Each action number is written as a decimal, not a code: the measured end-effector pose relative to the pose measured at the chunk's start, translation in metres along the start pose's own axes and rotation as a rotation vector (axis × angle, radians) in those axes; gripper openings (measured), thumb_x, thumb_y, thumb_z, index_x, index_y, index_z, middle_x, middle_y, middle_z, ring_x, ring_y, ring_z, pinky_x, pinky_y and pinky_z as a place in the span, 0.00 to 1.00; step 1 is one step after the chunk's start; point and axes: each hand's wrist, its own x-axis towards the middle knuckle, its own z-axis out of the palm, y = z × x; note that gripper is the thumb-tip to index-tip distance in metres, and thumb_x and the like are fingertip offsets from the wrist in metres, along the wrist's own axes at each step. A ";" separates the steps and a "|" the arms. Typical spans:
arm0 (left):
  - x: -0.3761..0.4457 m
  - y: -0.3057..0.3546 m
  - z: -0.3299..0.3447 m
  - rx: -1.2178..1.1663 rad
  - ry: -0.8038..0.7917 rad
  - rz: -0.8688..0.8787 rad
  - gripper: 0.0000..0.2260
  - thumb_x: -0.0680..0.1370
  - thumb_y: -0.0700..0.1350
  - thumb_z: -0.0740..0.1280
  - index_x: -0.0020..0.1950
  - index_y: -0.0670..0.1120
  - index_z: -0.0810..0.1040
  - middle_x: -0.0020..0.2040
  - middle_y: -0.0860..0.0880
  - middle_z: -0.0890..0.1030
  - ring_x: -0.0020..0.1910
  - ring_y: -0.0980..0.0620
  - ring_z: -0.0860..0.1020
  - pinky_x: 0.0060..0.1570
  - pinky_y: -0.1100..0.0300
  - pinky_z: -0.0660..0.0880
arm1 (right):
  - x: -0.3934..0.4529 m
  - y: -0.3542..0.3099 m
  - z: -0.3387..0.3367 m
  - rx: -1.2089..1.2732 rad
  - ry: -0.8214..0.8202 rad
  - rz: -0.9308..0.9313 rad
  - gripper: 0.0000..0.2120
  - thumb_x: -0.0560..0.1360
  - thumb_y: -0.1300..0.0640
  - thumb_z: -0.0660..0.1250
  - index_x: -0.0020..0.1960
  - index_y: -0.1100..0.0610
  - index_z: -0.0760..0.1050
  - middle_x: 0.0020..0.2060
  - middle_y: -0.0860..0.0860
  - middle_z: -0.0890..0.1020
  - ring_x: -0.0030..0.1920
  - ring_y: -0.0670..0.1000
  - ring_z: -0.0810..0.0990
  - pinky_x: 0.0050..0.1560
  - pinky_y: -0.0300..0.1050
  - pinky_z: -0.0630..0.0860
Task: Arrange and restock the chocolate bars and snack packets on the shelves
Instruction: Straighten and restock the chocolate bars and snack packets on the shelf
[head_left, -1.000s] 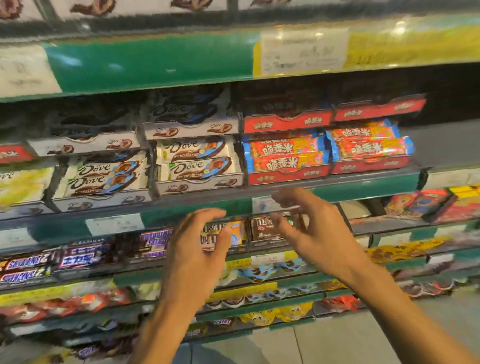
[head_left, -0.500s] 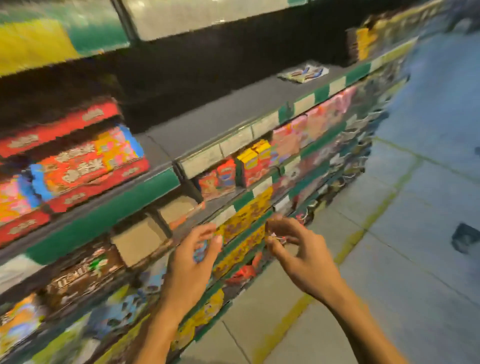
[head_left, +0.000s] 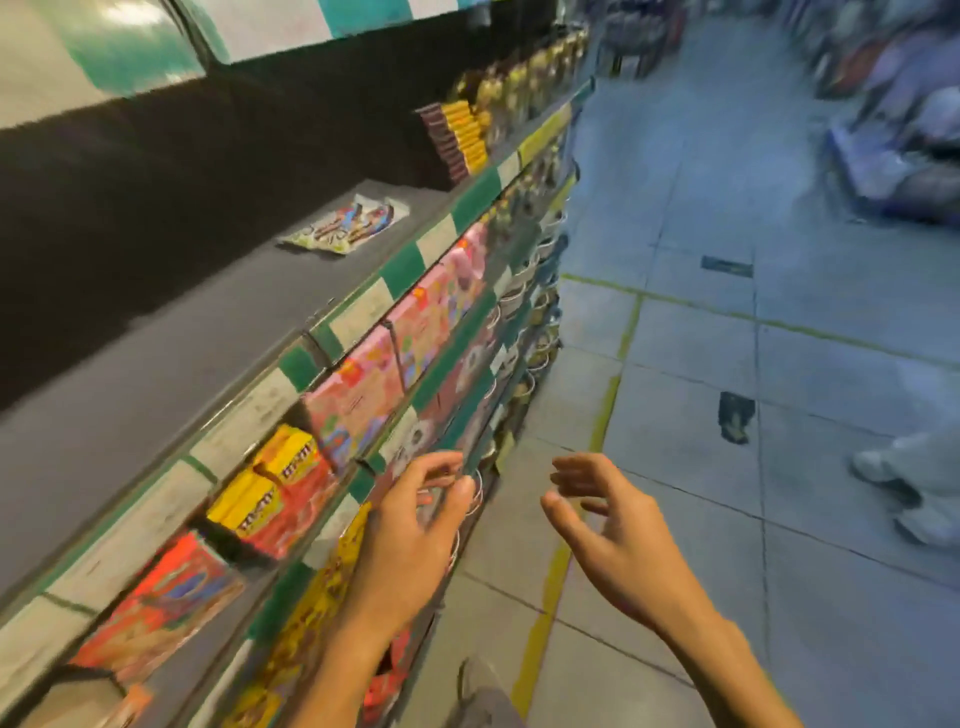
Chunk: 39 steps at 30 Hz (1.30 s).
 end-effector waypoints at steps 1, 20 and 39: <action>0.021 0.003 0.003 0.004 -0.013 0.011 0.10 0.78 0.53 0.67 0.58 0.58 0.77 0.54 0.67 0.78 0.56 0.66 0.77 0.59 0.60 0.74 | 0.018 -0.003 -0.004 -0.014 0.013 0.002 0.15 0.76 0.42 0.66 0.60 0.46 0.73 0.52 0.39 0.80 0.55 0.40 0.79 0.58 0.48 0.78; 0.253 0.065 -0.068 0.351 0.446 0.156 0.09 0.78 0.56 0.65 0.57 0.57 0.78 0.51 0.65 0.78 0.49 0.62 0.76 0.47 0.64 0.75 | 0.329 -0.059 0.010 0.021 -0.240 -0.353 0.17 0.77 0.41 0.65 0.62 0.48 0.74 0.54 0.39 0.81 0.56 0.37 0.78 0.58 0.38 0.77; 0.345 0.062 -0.136 0.716 0.160 -0.480 0.09 0.77 0.54 0.69 0.54 0.55 0.76 0.49 0.59 0.78 0.44 0.64 0.77 0.43 0.64 0.73 | 0.478 -0.121 0.071 -0.501 -0.634 -0.995 0.27 0.70 0.34 0.70 0.63 0.49 0.75 0.57 0.48 0.75 0.59 0.50 0.72 0.52 0.45 0.59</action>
